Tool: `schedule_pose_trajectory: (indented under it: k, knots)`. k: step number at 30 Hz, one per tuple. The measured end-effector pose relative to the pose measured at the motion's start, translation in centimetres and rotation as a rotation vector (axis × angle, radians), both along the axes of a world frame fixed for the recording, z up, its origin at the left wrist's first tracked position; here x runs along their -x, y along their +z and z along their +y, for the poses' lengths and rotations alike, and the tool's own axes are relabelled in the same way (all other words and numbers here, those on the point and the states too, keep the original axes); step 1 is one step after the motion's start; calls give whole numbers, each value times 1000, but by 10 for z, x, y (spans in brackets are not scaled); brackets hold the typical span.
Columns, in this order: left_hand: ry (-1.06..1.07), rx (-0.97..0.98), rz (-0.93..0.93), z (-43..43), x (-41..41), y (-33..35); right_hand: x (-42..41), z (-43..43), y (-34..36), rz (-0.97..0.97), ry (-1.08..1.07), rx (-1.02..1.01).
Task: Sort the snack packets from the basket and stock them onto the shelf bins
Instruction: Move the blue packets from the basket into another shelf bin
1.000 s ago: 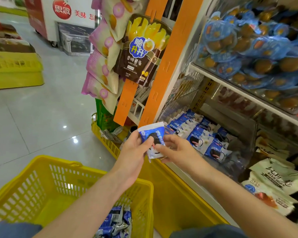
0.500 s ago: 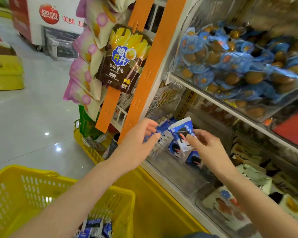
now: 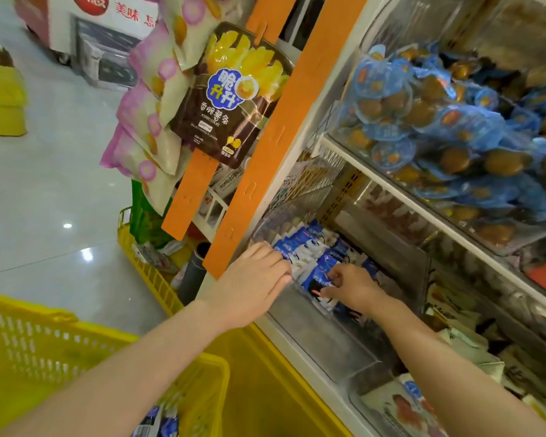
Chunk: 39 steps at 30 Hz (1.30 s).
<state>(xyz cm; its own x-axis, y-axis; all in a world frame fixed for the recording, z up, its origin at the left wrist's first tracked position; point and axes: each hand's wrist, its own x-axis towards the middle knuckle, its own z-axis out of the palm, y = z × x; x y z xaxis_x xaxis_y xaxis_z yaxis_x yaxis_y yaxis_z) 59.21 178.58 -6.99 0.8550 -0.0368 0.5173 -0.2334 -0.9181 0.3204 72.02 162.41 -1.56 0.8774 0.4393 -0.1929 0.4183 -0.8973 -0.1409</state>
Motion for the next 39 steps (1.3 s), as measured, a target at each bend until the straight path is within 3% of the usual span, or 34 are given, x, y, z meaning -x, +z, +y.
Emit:
schedule_pose_trajectory:
  k: [8, 14, 22, 26, 28, 33, 39]
  knots:
    - [19, -12, 39, 1, -4, -2, 3, 1, -5, -110, 11, 76]
    - [7, -29, 84, 3, 1, 9, 60, 2, 0, -230, 98, -357]
    - [4, 16, 17, 0, 43, 7, 133, -9, -37, -404, 391, -202]
    - [116, -5, 3, 12, 92, -25, 161, 8, -56, -354, 491, -328]
    - [210, 30, 82, 26, 113, -54, 173, 24, -77, -283, 522, -328]
    - [388, 89, 553, 68, 164, -151, 190, 64, -158, 3, 522, -272]
    - [515, 365, 1023, 111, 225, -251, 206, 94, -274, 363, 526, -55]
